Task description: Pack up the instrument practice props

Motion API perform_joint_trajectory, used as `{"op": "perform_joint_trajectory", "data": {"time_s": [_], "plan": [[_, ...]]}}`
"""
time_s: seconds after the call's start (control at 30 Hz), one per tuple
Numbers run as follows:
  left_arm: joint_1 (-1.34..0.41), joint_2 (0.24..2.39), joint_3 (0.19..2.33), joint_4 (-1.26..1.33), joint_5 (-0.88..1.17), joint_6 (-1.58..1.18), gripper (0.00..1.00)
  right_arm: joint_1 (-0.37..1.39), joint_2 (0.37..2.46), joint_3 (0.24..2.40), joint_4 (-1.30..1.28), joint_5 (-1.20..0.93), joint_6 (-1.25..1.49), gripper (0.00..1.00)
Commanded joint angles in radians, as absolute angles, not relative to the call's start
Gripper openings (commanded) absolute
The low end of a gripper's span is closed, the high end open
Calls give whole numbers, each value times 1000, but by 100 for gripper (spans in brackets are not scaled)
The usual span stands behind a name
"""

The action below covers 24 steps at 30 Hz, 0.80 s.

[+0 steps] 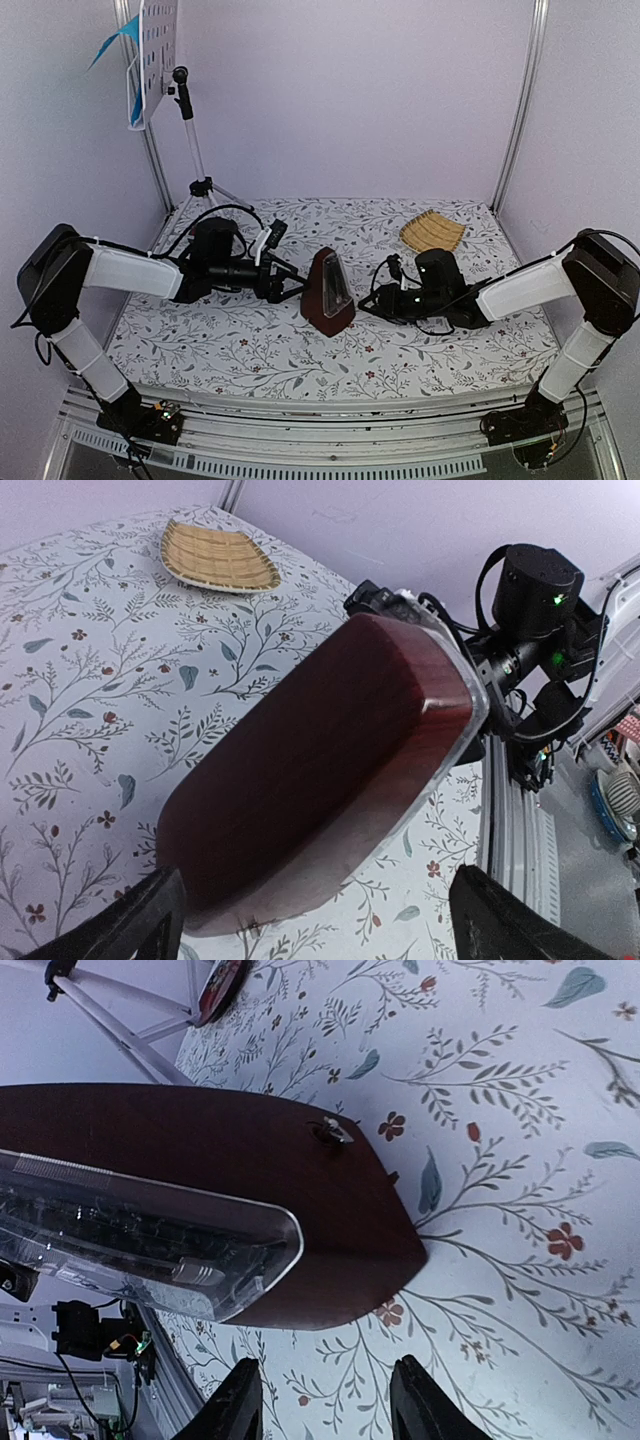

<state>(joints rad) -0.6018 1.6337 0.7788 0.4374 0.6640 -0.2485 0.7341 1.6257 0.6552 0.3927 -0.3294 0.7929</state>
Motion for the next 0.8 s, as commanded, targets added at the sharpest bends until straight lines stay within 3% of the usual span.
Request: {"op": "perform_joint_trajectory", "data": {"time_s": [0.0,0.3,0.53,0.77], "plan": [[-593,1676,813,479,641,-217,94,768,1715,733,473,-377,803,43],[-604,1749,855,509,688,-219,93,772,1739,732,465,-361,810,41],[-644,1757,827,517,661,-223,92,769,1765,749,459,-327,825,26],[-693,1723,791,494,614,-239,92,754,1786,785,465,-308,809,23]]}}
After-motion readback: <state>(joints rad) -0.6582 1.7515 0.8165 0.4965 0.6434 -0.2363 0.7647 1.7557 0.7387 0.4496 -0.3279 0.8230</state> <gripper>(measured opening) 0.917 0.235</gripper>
